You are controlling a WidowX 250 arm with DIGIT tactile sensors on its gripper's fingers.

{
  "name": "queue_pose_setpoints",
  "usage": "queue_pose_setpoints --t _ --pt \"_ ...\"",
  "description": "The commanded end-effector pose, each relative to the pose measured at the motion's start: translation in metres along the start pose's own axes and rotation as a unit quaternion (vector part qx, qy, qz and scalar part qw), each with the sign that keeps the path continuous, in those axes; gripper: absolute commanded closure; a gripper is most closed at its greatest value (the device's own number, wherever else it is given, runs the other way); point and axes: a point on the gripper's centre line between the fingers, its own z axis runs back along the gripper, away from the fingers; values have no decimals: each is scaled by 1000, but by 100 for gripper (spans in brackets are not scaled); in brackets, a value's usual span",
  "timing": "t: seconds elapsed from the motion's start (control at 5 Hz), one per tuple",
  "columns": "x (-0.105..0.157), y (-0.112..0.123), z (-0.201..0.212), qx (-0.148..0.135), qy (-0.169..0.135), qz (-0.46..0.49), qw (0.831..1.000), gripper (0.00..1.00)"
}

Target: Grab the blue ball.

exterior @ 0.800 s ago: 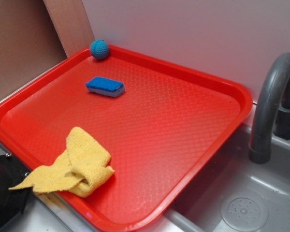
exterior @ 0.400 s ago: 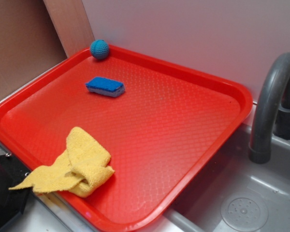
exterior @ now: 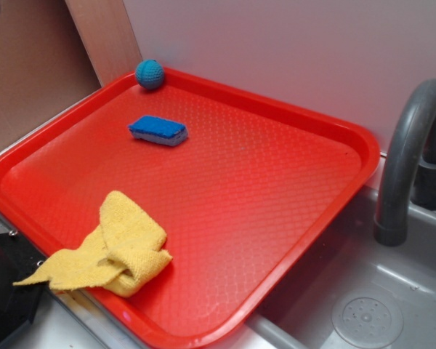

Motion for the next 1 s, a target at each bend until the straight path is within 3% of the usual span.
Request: queue_pose_setpoints --t 0.0,0.4,0.8 --pt "17 9 1 -6 -47 53 997 0" --pt "55 -7 -38 -12 -112 17 994 0" --pt "127 16 -100 59 -111 66 990 0"
